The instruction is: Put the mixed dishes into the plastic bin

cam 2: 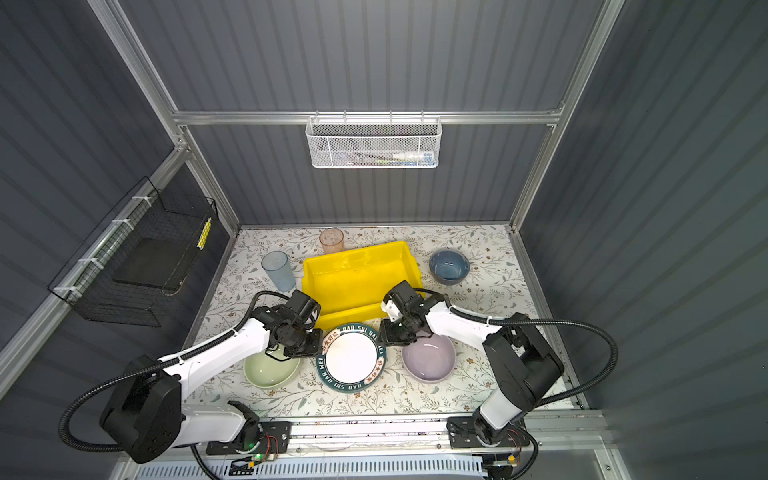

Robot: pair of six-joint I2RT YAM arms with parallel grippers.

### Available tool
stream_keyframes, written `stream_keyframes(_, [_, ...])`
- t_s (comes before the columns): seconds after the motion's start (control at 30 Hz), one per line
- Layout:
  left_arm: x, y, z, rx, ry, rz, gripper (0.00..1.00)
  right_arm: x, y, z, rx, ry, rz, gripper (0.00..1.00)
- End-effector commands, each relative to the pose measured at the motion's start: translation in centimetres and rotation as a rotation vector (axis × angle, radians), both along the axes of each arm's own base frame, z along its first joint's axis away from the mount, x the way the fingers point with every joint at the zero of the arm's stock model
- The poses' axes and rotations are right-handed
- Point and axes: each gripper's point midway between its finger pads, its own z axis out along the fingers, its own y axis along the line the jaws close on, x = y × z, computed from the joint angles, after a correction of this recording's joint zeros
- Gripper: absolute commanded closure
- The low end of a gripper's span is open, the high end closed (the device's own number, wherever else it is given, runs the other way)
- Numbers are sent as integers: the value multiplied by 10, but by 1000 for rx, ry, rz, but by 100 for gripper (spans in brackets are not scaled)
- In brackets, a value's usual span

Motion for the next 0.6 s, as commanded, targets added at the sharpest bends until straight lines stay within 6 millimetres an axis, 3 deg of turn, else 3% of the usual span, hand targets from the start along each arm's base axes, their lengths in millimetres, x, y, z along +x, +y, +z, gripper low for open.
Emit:
stream_keyframes(0.0, [-1,-4,-2,-2,13,-10,86,-1,2,2,-12,2,25,64])
stream_keyframes(0.57, [-2,-4,-10,7,32,-13,89,-3,6,25,39,-15,39,65])
